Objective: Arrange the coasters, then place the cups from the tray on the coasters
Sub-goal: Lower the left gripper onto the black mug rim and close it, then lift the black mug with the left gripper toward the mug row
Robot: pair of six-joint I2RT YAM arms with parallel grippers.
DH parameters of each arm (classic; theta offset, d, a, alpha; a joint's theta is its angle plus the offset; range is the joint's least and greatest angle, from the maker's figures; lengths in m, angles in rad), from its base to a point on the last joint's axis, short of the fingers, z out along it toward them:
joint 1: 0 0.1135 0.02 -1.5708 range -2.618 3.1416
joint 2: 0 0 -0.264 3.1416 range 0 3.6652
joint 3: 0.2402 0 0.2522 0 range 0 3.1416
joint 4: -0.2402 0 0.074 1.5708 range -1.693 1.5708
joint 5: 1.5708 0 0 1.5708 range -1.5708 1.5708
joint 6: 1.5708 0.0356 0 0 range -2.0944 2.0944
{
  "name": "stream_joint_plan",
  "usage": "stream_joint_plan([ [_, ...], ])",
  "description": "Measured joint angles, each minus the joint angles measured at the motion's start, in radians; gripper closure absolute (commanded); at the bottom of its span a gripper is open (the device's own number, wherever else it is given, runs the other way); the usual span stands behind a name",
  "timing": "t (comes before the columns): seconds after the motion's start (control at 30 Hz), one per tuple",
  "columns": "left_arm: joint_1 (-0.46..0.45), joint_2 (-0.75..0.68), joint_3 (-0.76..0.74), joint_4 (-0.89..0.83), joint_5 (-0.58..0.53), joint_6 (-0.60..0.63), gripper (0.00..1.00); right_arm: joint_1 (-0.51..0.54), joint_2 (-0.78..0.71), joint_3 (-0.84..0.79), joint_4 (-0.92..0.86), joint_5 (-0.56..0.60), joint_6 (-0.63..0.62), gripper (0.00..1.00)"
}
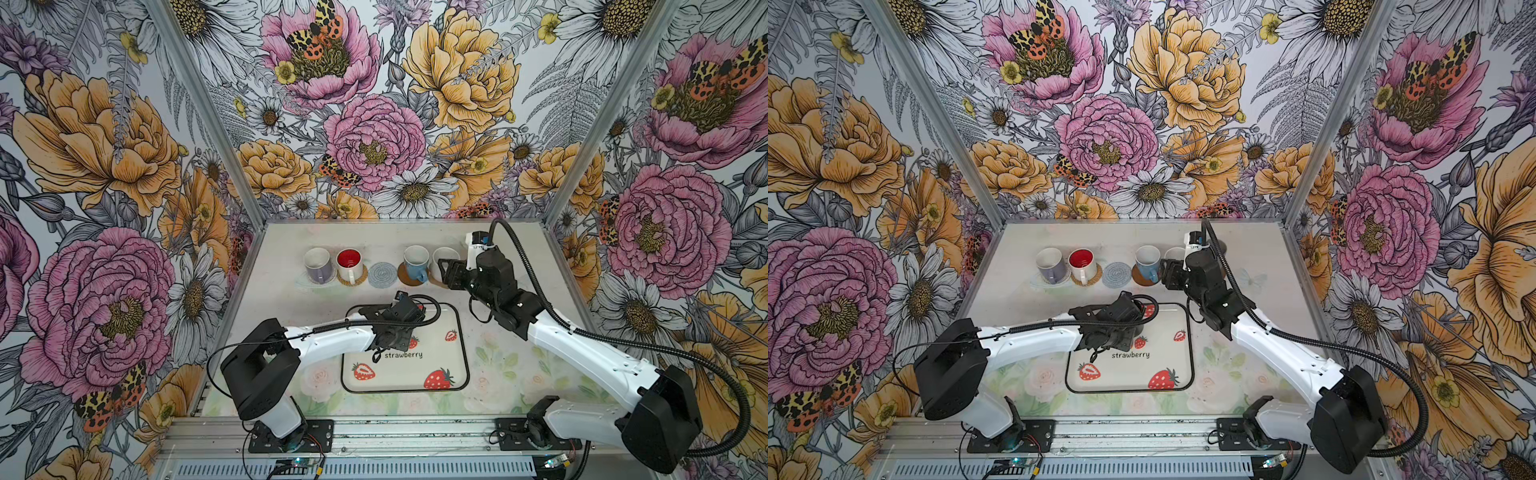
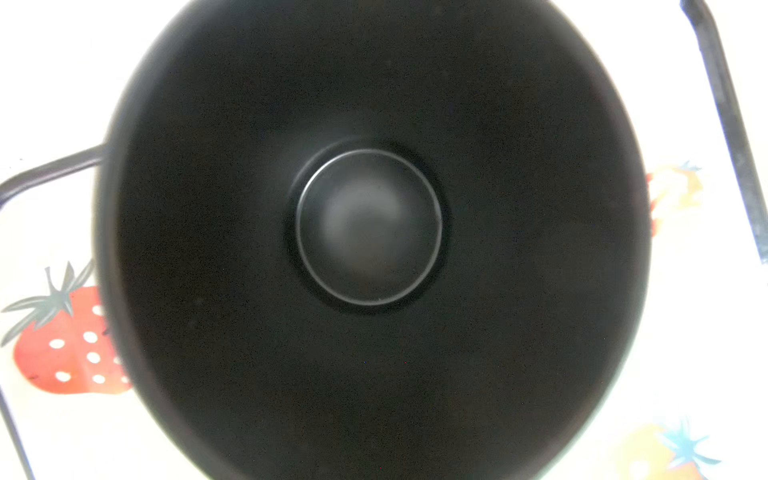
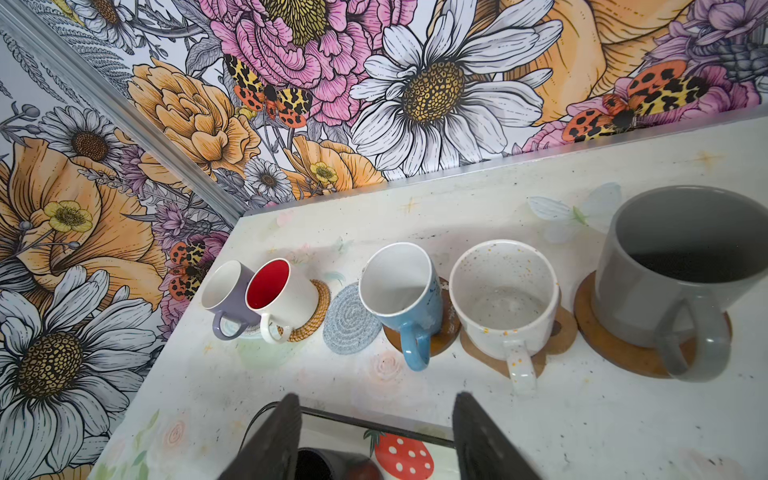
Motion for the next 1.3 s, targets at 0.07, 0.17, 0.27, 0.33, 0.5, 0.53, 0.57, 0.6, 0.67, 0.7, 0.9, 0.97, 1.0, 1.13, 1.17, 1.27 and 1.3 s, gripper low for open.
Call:
stream_joint_plan([
  [0.07, 0.000, 0.000, 0.000, 0.001, 0.000, 0.000, 0.98, 0.000, 0.000, 0.000, 0.000, 0.000, 0.000, 0.40],
  [0.17, 0.000, 0.000, -0.002, 0.002, 0.000, 0.000, 1.00, 0.000, 0.000, 0.000, 0.000, 0.000, 0.000, 0.40],
  [0.27, 0.000, -0.002, -0.003, 0.004, 0.000, 0.000, 1.00, 0.000, 0.000, 0.000, 0.000, 0.000, 0.000, 0.40],
  [0.33, 0.000, -0.008, -0.009, 0.006, 0.000, 0.000, 1.00, 0.000, 0.000, 0.000, 0.000, 0.000, 0.000, 0.40],
  [0.5, 0.000, -0.034, -0.026, -0.003, 0.008, 0.000, 1.00, 0.000, 0.000, 0.000, 0.000, 0.000, 0.000, 0.40],
  [0.53, 0.000, -0.042, -0.030, -0.007, 0.011, 0.000, 1.00, 0.000, 0.000, 0.000, 0.000, 0.000, 0.000, 0.40],
  [0.57, 0.000, -0.051, -0.035, -0.011, 0.015, 0.000, 1.00, 0.000, 0.000, 0.000, 0.000, 0.000, 0.000, 0.40],
  [0.6, 0.000, -0.060, -0.039, -0.016, 0.016, 0.000, 1.00, 0.000, 0.000, 0.000, 0.000, -0.001, 0.000, 0.40],
  [0.67, 0.000, -0.078, -0.045, -0.024, 0.016, 0.000, 1.00, 0.000, 0.000, 0.000, 0.000, -0.001, 0.000, 0.40],
  [0.7, 0.000, -0.085, -0.047, -0.027, 0.016, 0.000, 1.00, 0.000, 0.000, 0.000, 0.000, -0.002, 0.000, 0.40],
  [0.9, 0.000, -0.119, -0.056, -0.031, 0.016, 0.000, 1.00, 0.000, 0.000, 0.000, 0.000, -0.004, 0.000, 0.40],
  [0.97, 0.000, -0.126, -0.056, -0.033, 0.016, 0.000, 1.00, 0.000, 0.000, 0.000, 0.000, -0.004, 0.000, 0.40],
  [1.0, 0.000, -0.129, -0.056, -0.034, 0.015, 0.000, 1.00, 0.000, 0.000, 0.000, 0.000, -0.004, 0.000, 0.40],
  [1.13, 0.004, -0.135, -0.056, -0.034, 0.015, 0.004, 1.00, 0.000, 0.000, 0.000, 0.000, -0.004, 0.000, 0.40],
  [1.17, 0.008, -0.137, -0.056, -0.034, 0.015, 0.007, 1.00, 0.000, 0.000, 0.000, 0.000, -0.005, 0.000, 0.40],
  [1.27, 0.024, -0.145, -0.056, -0.034, 0.015, 0.011, 1.00, 0.000, 0.000, 0.000, 0.000, -0.007, 0.000, 0.40],
  [1.3, 0.031, -0.147, -0.056, -0.034, 0.015, 0.013, 1.00, 0.000, 0.000, 0.000, 0.000, -0.007, 0.000, 0.40],
])
